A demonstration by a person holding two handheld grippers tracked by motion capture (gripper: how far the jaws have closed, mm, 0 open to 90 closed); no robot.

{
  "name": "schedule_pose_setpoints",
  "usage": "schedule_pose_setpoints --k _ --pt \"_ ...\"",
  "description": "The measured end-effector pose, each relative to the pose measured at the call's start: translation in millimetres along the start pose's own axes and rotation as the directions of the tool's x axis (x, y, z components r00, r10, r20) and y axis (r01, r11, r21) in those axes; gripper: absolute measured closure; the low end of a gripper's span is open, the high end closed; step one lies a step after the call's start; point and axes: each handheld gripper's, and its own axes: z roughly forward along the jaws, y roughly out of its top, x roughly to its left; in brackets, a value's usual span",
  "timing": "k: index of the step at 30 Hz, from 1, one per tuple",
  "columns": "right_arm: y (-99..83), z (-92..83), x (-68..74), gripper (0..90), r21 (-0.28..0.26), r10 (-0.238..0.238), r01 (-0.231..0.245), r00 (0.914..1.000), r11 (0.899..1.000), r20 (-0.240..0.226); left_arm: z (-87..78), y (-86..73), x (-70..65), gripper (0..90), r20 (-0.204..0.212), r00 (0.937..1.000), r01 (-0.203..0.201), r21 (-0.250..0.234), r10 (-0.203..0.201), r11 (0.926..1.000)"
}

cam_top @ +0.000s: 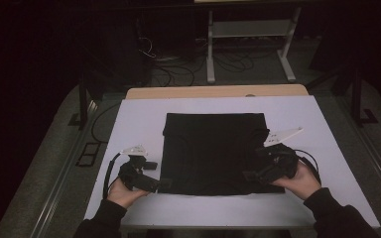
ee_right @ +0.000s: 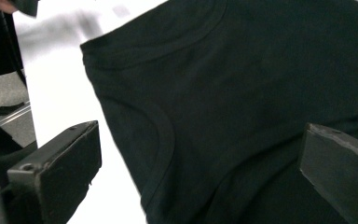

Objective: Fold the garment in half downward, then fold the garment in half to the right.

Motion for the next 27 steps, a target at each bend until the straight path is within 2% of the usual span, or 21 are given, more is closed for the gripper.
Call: schedule_pose_setpoints --k 6,18,27 --pt "18.2 8.1 -4.7 0.0 -0.022 -0.008 0.008 0.9999 1.0 0.008 1.3 -6.0 6.1 0.0 -0.024 0.9984 0.051 0.0 -0.051 0.9987" --pt "37.9 23.8 -22.1 0.0 -0.041 0.001 0.0 0.9998 0.999 0.02 5.1 -11.6 9.6 0.0 -0.053 0.9953 0.083 0.024 -0.081 0.9963" --pt "52.1 31.6 -32.1 0.0 -0.051 -0.002 0.003 0.9993 0.999 0.037 6.8 -16.6 12.3 0.0 -0.073 0.9889 0.133 0.04 -0.13 0.9903"
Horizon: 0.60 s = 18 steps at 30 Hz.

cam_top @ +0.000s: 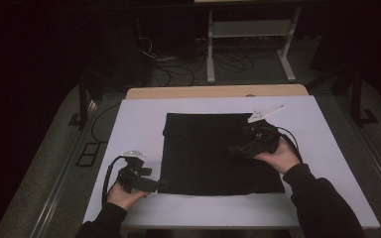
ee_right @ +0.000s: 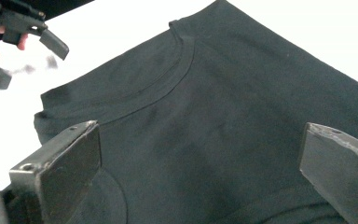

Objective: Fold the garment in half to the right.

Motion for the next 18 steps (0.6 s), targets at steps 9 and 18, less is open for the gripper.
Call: schedule_pose_setpoints --k 9,18 --pt "13.6 15.2 -7.7 0.0 -0.004 -0.013 0.013 0.9998 1.0 0.016 4.8 -2.9 0.9 0.0 0.01 0.9997 0.021 0.028 -0.021 0.9994" --pt "23.9 28.9 -12.6 0.0 -0.01 -0.008 0.009 0.9998 1.0 0.021 10.7 -3.6 0.3 0.0 0.032 0.9991 0.025 0.076 -0.027 0.9968"
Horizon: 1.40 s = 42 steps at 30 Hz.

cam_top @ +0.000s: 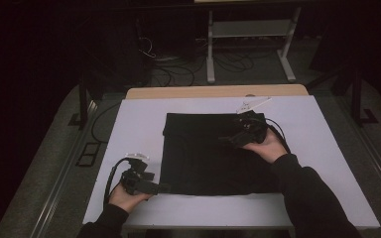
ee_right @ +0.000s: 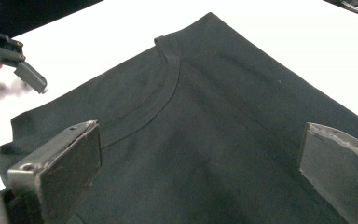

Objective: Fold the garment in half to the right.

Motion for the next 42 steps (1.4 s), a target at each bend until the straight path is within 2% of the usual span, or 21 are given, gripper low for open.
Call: schedule_pose_setpoints --k 4,6,8,17,21,23,27,33,36,42 --pt "5.3 7.6 0.4 0.0 0.001 -0.003 0.003 1.0 1.0 -0.004 1.9 0.0 0.2 1.3 0.016 0.9998 0.008 0.011 -0.009 0.9999" --pt "8.0 10.8 0.8 0.0 0.0 -0.004 0.004 1.0 1.0 -0.007 2.6 -0.1 -0.5 6.0 0.009 1.0 -0.004 0.016 0.004 0.9999" --pt "10.8 13.8 0.7 0.0 -0.002 -0.006 0.006 0.9999 1.0 -0.008 2.8 0.3 -0.7 7.1 0.011 0.9999 0.005 0.013 -0.005 0.9999" --pt "23.9 22.1 3.4 0.0 -0.014 -0.013 0.013 0.9998 1.0 -0.012 5.1 0.6 -1.0 23.9 0.059 0.9981 0.015 0.017 -0.016 0.9997" --pt "28.9 25.3 3.7 0.0 -0.018 -0.019 0.019 0.9997 1.0 -0.011 6.3 1.2 -0.9 34.0 0.053 0.9984 0.018 0.019 -0.019 0.9997" --pt "31.2 26.9 4.2 0.0 -0.019 -0.018 0.018 0.9997 1.0 -0.014 6.9 1.4 -1.0 42.2 0.044 0.999 0.003 0.029 -0.005 0.9996" --pt "34.4 30.6 4.4 0.0 -0.021 -0.013 0.013 0.9997 1.0 -0.02 8.4 2.7 -2.8 59.6 -0.001 0.9997 -0.023 0.043 0.023 0.9988" --pt "38.2 37.8 3.9 0.0 -0.021 -0.018 0.018 0.9996 1.0 -0.021 11.5 5.0 -6.0 81.4 -0.039 0.9973 -0.059 0.072 0.062 0.9956" --pt "41.1 40.6 4.5 0.0 -0.02 -0.019 0.019 0.9996 1.0 -0.022 11.1 6.6 -7.8 84.1 -0.041 0.996 -0.076 0.085 0.08 0.9934" --pt "45.8 47.8 3.4 0.0 -0.012 -0.021 0.02 0.9995 1.0 -0.024 9.6 6.7 -7.6 84.5 -0.036 0.9955 -0.084 0.087 0.088 0.9927"
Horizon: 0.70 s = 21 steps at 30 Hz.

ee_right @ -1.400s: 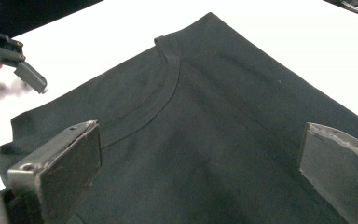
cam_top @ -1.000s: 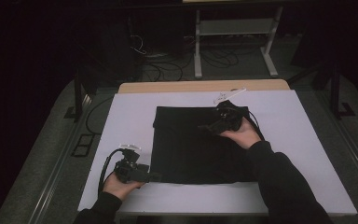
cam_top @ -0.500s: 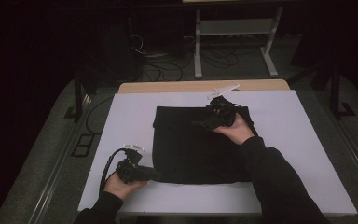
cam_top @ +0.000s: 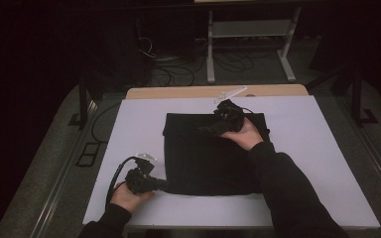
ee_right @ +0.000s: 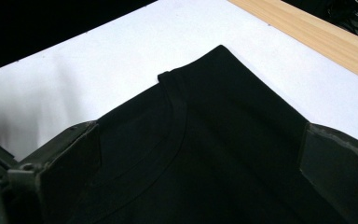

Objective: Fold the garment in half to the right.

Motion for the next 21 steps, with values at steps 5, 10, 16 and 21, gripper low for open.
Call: schedule_pose_setpoints --k 5,10,16,21 --pt "3.4 8.0 -3.0 0.0 0.003 0.007 -0.007 1.0 1.0 -0.002 -1.6 0.0 -1.5 84.4 0.011 0.9998 0.014 -0.031 -0.014 0.9994" --pt "8.4 16.5 -3.6 0.0 0.007 0.012 -0.012 0.9999 1.0 -0.001 -3.2 -0.1 0.6 84.4 0.027 0.9996 0.014 -0.032 -0.014 0.9994" --pt "15.0 24.9 -4.5 0.0 0.019 0.003 -0.003 0.9999 1.0 0.014 -4.3 0.3 0.3 84.3 0.035 0.9993 0.017 -0.046 -0.015 0.9988" --pt "20.9 31.8 -5.2 0.0 0.026 0.0 0.0 0.9999 1.0 0.011 -5.5 0.5 1.2 84.3 0.04 0.9991 0.014 -0.053 -0.012 0.9985"
